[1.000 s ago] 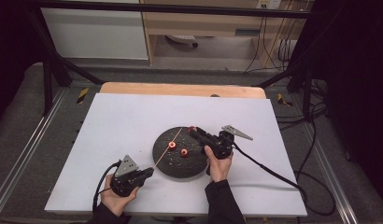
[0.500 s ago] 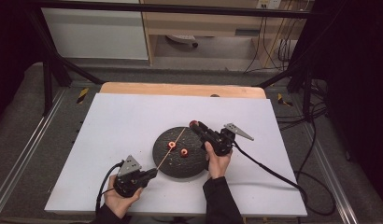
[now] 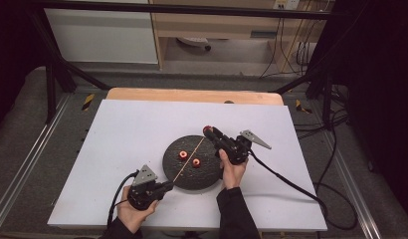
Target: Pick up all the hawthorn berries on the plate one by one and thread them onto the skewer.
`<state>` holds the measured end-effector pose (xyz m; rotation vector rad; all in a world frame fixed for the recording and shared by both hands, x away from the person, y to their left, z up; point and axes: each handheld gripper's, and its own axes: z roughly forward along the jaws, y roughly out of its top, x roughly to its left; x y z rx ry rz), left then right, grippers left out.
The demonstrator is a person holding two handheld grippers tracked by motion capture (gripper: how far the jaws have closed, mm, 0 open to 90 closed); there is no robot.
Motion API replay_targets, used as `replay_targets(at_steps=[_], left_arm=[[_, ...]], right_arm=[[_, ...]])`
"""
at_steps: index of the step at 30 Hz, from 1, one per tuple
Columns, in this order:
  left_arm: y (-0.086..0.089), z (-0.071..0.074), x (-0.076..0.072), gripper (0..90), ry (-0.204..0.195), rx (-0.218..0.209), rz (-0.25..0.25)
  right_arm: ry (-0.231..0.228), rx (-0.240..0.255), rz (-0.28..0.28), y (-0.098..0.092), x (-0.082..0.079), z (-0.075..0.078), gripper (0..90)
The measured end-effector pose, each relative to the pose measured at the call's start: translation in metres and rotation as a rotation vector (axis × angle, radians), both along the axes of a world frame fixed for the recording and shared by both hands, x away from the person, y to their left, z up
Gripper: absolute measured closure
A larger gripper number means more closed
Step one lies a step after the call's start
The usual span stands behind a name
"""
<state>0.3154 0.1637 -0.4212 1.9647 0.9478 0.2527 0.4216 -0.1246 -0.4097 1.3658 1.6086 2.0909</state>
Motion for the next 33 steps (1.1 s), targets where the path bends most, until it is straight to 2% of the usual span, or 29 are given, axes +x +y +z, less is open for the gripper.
replay_targets(at_steps=[16, 33], left_arm=[[-0.005, 0.0, 0.002, 88.2, 0.01, -0.001, 0.0], [-0.019, 0.002, 0.003, 88.3, 0.047, -0.045, 0.048]], right_arm=[[-0.013, -0.017, 0.0, 0.001, -0.001, -0.002, 61.4], [-0.013, -0.006, -0.002, 0.002, -0.004, -0.002, 61.5]])
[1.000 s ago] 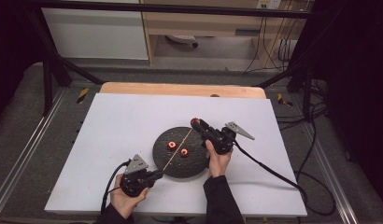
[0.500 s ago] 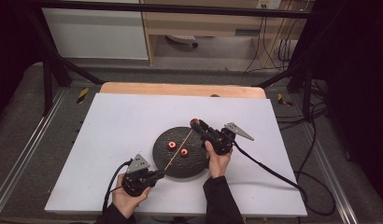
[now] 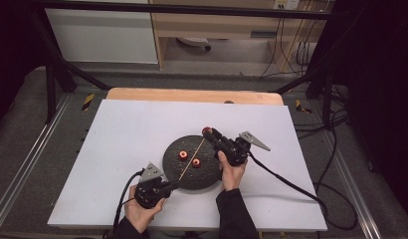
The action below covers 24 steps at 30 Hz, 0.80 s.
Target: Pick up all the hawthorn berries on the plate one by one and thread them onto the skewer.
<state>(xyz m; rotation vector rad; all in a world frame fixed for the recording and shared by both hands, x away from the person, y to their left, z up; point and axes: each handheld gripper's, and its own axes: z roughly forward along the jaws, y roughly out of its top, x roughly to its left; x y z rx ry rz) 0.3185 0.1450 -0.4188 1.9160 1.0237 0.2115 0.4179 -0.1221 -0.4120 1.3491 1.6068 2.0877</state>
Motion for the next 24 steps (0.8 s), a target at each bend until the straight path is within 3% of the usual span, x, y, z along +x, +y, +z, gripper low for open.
replay_targets(at_steps=[10, 24], left_arm=[[-0.008, 0.0, 0.0, 88.6, -0.017, -0.001, 0.026], [-0.02, 0.007, 0.019, 88.6, -0.001, -0.032, 0.034]], right_arm=[[0.043, 0.031, 0.01, 0.002, -0.002, -0.001, 61.6], [0.072, 0.022, 0.043, 0.005, -0.006, -0.005, 61.6]])
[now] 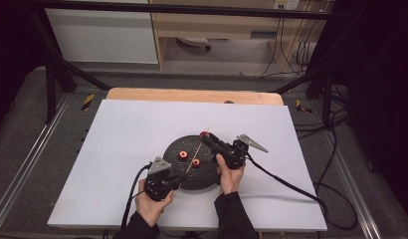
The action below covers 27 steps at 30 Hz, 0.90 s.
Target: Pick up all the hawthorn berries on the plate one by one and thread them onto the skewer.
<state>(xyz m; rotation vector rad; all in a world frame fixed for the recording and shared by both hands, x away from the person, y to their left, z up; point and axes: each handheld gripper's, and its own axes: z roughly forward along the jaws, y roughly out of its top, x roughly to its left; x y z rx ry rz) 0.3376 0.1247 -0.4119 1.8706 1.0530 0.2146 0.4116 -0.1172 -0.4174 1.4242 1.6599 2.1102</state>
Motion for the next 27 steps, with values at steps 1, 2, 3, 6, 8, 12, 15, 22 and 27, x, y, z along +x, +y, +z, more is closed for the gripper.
replay_targets(at_steps=[1, 2, 3, 6, 8, 12, 15, 22, 27], left_arm=[[0.0, 0.0, 0.002, 88.6, -0.007, 0.006, -0.001], [0.0, 0.0, 0.003, 88.6, -0.011, 0.009, -0.006], [0.0, 0.0, 0.005, 88.5, -0.022, 0.01, -0.008], [0.0, 0.0, 0.008, 88.6, -0.031, 0.025, -0.019], [0.0, -0.001, 0.01, 88.6, -0.033, 0.024, -0.022], [-0.001, 0.0, 0.014, 88.6, -0.038, 0.027, -0.03], [-0.002, 0.001, 0.017, 88.6, -0.044, 0.029, -0.036], [-0.007, 0.006, 0.022, 88.6, -0.064, 0.043, -0.047], [-0.01, 0.007, 0.025, 88.6, -0.077, 0.048, -0.053]], right_arm=[[-0.004, -0.004, 0.001, 0.0, 0.0, -0.001, 61.6], [-0.007, -0.007, 0.001, 0.0, -0.001, -0.001, 61.7], [0.001, -0.006, 0.004, 0.001, -0.002, -0.001, 61.6], [0.002, -0.014, 0.01, 0.001, -0.003, -0.002, 61.6], [0.001, -0.023, 0.015, 0.002, -0.005, -0.003, 61.7], [-0.001, -0.031, 0.027, 0.004, -0.008, -0.005, 61.7], [-0.002, -0.04, 0.038, 0.005, -0.01, -0.006, 61.7], [0.006, -0.054, 0.074, 0.007, -0.017, -0.009, 61.7], [0.01, -0.07, 0.095, 0.009, -0.022, -0.012, 61.6]])
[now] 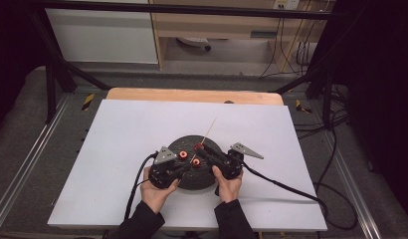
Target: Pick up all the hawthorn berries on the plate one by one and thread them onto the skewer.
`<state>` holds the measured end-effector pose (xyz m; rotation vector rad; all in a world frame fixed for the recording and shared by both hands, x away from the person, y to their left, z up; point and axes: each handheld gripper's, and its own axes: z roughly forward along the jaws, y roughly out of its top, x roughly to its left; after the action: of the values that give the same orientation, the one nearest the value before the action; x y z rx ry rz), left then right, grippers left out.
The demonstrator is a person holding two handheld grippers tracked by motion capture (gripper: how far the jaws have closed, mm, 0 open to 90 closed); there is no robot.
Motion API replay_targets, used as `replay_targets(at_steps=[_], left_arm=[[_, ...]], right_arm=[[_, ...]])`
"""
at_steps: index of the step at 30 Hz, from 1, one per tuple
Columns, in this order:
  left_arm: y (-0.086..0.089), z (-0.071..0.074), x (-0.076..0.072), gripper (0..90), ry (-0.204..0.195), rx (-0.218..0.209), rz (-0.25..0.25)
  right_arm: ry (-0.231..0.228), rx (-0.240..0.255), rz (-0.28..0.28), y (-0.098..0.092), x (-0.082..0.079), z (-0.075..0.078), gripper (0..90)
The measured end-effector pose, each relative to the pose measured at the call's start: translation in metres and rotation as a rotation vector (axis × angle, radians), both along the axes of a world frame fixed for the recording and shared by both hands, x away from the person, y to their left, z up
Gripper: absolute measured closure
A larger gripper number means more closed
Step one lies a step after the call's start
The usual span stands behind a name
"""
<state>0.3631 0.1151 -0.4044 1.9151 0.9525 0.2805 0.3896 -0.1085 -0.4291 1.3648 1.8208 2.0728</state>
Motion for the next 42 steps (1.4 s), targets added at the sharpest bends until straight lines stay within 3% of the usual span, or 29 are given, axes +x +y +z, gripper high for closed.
replay_targets(at_steps=[14, 20, 31, 34, 42], left_arm=[[0.001, -0.002, 0.002, 88.7, -0.012, 0.022, -0.026], [0.016, -0.006, -0.005, 88.7, -0.025, 0.061, -0.034], [0.064, -0.012, -0.021, 88.7, -0.014, 0.099, -0.023], [0.075, -0.013, -0.027, 88.7, -0.018, 0.122, -0.027], [0.094, -0.018, -0.035, 88.6, -0.009, 0.133, -0.035]], right_arm=[[0.03, -0.029, 0.031, 0.002, -0.004, -0.005, 61.0], [0.015, -0.078, 0.042, -0.003, -0.006, 0.0, 51.5], [0.046, -0.299, 0.093, -0.016, 0.002, 0.005, 19.9], [0.064, -0.341, 0.114, -0.019, 0.005, 0.008, 14.1], [0.111, -0.542, 0.172, -0.021, 0.014, 0.016, 5.3]])
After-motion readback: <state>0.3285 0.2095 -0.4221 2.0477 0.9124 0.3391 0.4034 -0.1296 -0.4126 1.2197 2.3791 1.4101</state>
